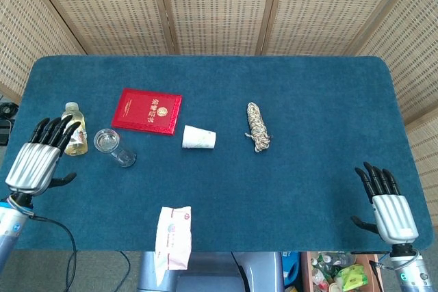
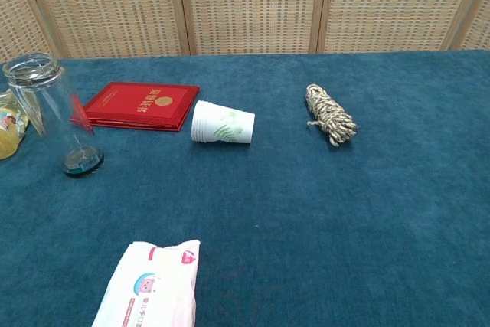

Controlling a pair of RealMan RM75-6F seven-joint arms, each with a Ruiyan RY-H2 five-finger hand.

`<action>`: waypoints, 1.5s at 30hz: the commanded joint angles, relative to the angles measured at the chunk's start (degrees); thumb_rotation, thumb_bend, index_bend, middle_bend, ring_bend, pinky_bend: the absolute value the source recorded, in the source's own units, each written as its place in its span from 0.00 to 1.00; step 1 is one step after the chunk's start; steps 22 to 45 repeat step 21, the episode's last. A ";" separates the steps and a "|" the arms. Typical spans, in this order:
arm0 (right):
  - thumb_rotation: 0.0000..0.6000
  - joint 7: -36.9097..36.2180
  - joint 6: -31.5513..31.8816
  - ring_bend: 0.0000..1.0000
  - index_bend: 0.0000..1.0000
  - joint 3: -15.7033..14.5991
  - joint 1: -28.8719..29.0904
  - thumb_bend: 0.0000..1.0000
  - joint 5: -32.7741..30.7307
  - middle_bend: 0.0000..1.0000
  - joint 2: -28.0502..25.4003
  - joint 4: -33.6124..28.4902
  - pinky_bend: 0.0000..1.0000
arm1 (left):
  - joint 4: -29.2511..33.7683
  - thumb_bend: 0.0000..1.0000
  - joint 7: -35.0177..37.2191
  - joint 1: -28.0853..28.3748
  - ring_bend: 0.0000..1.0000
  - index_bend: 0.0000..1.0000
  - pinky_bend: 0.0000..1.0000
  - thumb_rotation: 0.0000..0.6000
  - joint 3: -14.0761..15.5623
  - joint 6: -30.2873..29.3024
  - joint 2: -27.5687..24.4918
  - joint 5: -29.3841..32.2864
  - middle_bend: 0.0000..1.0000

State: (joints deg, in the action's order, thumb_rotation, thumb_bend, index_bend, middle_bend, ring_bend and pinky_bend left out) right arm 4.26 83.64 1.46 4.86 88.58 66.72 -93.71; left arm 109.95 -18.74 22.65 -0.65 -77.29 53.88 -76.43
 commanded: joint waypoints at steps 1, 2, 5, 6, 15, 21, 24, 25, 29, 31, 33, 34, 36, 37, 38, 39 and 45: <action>1.00 -0.03 0.30 0.00 0.00 0.03 -0.06 0.00 0.24 0.00 0.11 0.15 0.00 | -2.91 0.17 -1.76 -4.54 0.00 0.00 0.00 1.00 2.79 -4.74 4.43 -2.94 0.00; 1.00 -0.05 0.36 0.00 0.00 0.02 -0.07 0.00 0.32 0.00 0.14 0.19 0.00 | -3.52 0.17 -1.98 -5.17 0.00 0.00 0.00 1.00 3.09 -5.37 5.21 -3.32 0.00; 1.00 0.01 0.62 0.00 0.00 -0.03 -0.08 0.00 0.72 0.00 0.27 0.32 0.00 | -5.54 0.17 -2.71 -7.55 0.00 0.00 0.00 1.00 4.61 -7.09 7.79 -4.38 0.00; 1.00 0.02 0.69 0.00 0.00 -0.05 -0.09 0.00 0.82 0.00 0.29 0.34 0.00 | -6.01 0.17 -2.75 -8.13 0.00 0.00 0.00 1.00 4.81 -7.64 8.39 -4.61 0.00; 1.00 0.22 1.04 0.00 0.00 -0.12 -0.04 0.00 1.50 0.00 0.78 0.74 0.00 | -10.77 0.17 -1.11 -13.12 0.00 0.00 0.00 1.00 6.16 -11.29 12.15 -6.64 0.00; 1.00 0.76 0.71 0.00 0.00 -0.29 0.06 0.00 1.57 0.00 0.99 0.80 0.00 | -12.22 0.17 -0.75 -14.17 0.00 0.00 0.00 1.00 5.80 -11.68 12.54 -7.77 0.00; 1.00 0.76 0.71 0.00 0.00 -0.29 0.06 0.00 1.57 0.00 0.99 0.80 0.00 | -12.22 0.17 -0.75 -14.17 0.00 0.00 0.00 1.00 5.80 -11.68 12.54 -7.77 0.00; 1.00 0.76 0.71 0.00 0.00 -0.29 0.06 0.00 1.57 0.00 0.99 0.80 0.00 | -12.22 0.17 -0.75 -14.17 0.00 0.00 0.00 1.00 5.80 -11.68 12.54 -7.77 0.00; 1.00 0.76 0.71 0.00 0.00 -0.29 0.06 0.00 1.57 0.00 0.99 0.80 0.00 | -12.22 0.17 -0.75 -14.17 0.00 0.00 0.00 1.00 5.80 -11.68 12.54 -7.77 0.00; 1.00 0.76 0.71 0.00 0.00 -0.29 0.06 0.00 1.57 0.00 0.99 0.80 0.00 | -12.22 0.17 -0.75 -14.17 0.00 0.00 0.00 1.00 5.80 -11.68 12.54 -7.77 0.00; 1.00 0.76 0.71 0.00 0.00 -0.29 0.06 0.00 1.57 0.00 0.99 0.80 0.00 | -12.22 0.17 -0.75 -14.17 0.00 0.00 0.00 1.00 5.80 -11.68 12.54 -7.77 0.00; 1.00 0.76 0.71 0.00 0.00 -0.29 0.06 0.00 1.57 0.00 0.99 0.80 0.00 | -12.22 0.17 -0.75 -14.17 0.00 0.00 0.00 1.00 5.80 -11.68 12.54 -7.77 0.00; 1.00 0.76 0.71 0.00 0.00 -0.29 0.06 0.00 1.57 0.00 0.99 0.80 0.00 | -12.22 0.17 -0.75 -14.17 0.00 0.00 0.00 1.00 5.80 -11.68 12.54 -7.77 0.00; 1.00 0.76 0.71 0.00 0.00 -0.29 0.06 0.00 1.57 0.00 0.99 0.80 0.00 | -12.22 0.17 -0.75 -14.17 0.00 0.00 0.00 1.00 5.80 -11.68 12.54 -7.77 0.00; 1.00 0.76 0.71 0.00 0.00 -0.29 0.06 0.00 1.57 0.00 0.99 0.80 0.00 | -12.22 0.17 -0.75 -14.17 0.00 0.00 0.00 1.00 5.80 -11.68 12.54 -7.77 0.00; 1.00 0.76 0.71 0.00 0.00 -0.29 0.06 0.00 1.57 0.00 0.99 0.80 0.00 | -12.22 0.17 -0.75 -14.17 0.00 0.00 0.00 1.00 5.80 -11.68 12.54 -7.77 0.00; 1.00 0.76 0.71 0.00 0.00 -0.29 0.06 0.00 1.57 0.00 0.99 0.80 0.00 | -12.22 0.17 -0.75 -14.17 0.00 0.00 0.00 1.00 5.80 -11.68 12.54 -7.77 0.00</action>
